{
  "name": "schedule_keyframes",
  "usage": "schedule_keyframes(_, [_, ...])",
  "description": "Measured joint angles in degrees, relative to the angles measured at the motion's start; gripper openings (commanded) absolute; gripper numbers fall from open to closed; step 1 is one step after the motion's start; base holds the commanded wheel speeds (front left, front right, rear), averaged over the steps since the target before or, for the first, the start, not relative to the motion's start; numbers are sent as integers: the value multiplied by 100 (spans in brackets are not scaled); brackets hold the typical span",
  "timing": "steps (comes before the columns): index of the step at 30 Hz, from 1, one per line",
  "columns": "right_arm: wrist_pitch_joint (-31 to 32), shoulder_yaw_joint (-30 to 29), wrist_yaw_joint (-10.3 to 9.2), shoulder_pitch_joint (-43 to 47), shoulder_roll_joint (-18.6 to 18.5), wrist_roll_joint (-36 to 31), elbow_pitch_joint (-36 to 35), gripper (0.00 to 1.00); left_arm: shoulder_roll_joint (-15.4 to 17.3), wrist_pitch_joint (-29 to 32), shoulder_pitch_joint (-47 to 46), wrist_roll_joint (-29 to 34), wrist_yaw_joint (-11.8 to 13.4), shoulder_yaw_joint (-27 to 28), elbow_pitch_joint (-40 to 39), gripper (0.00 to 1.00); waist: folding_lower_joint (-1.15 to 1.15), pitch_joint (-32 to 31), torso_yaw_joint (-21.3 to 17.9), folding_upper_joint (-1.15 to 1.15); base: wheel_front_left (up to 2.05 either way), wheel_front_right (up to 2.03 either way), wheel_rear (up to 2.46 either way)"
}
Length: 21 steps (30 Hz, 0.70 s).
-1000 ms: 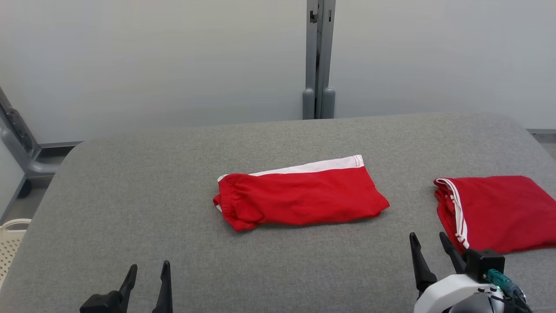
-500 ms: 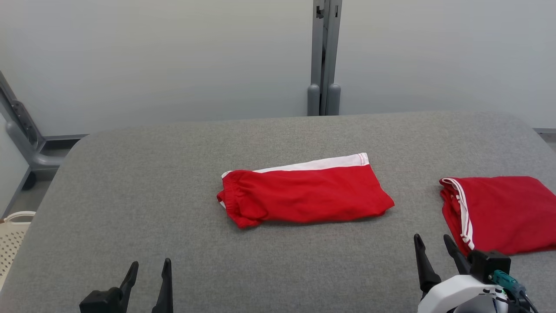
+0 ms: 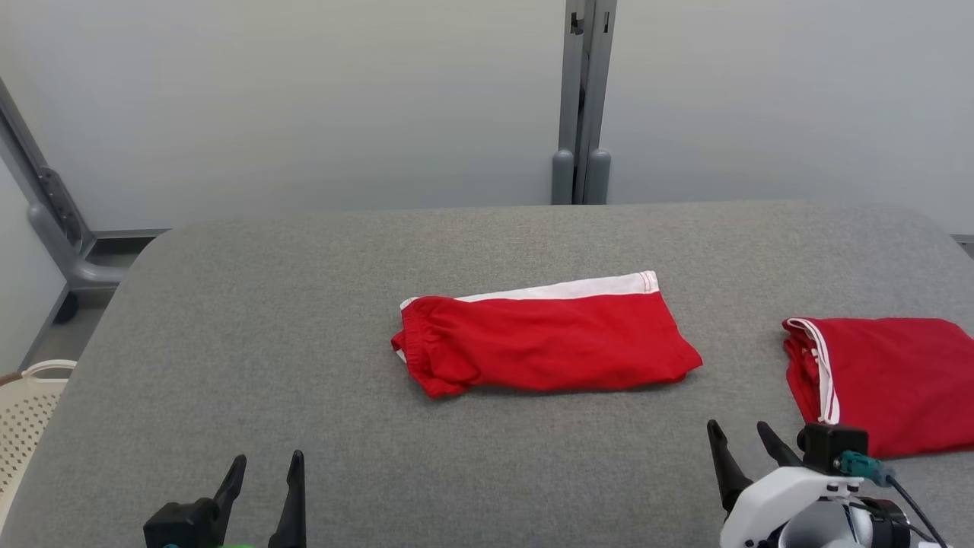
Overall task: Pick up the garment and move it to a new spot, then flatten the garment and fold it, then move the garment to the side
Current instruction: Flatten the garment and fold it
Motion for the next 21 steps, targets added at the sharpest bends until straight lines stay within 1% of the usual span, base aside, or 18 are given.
schedule_keyframes(3, [627,-18,0,-210,-2,98,121,100,33,93,-3,1,8,-29,-62,100,0,7,47,0,0,0,0])
schedule_keyframes(7, [1696,-205,-1,-683,-3,-181,296,100,75,264,-16,24,69,-75,-174,100,0,36,137,0,0,0,0])
schedule_keyframes(8, [2011,-235,-1,-822,-21,-223,372,100,78,311,-30,23,78,-81,-204,100,0,45,164,0,0,0,0])
schedule_keyframes(9, [2592,-271,0,-1093,-76,-249,515,100,101,409,-65,23,80,-118,-274,100,0,67,227,0,0,0,0])
schedule_keyframes(11, [3131,-280,-1,-1373,-151,-237,678,100,126,481,-76,25,79,-159,-331,100,0,95,298,0,0,0,0])
schedule_keyframes(13, [3490,-368,0,-1655,-199,-144,834,100,142,531,-95,59,78,-194,-399,100,0,129,378,0,0,0,0])
schedule_keyframes(16, [3850,-478,0,-2042,-344,-48,1114,100,153,617,-125,100,63,-300,-447,100,0,191,519,0,0,0,0])
schedule_keyframes(21, [4086,-891,-1,-2484,-622,-110,1693,100,144,683,-249,158,-56,-466,-535,100,0,293,821,0,0,0,0])
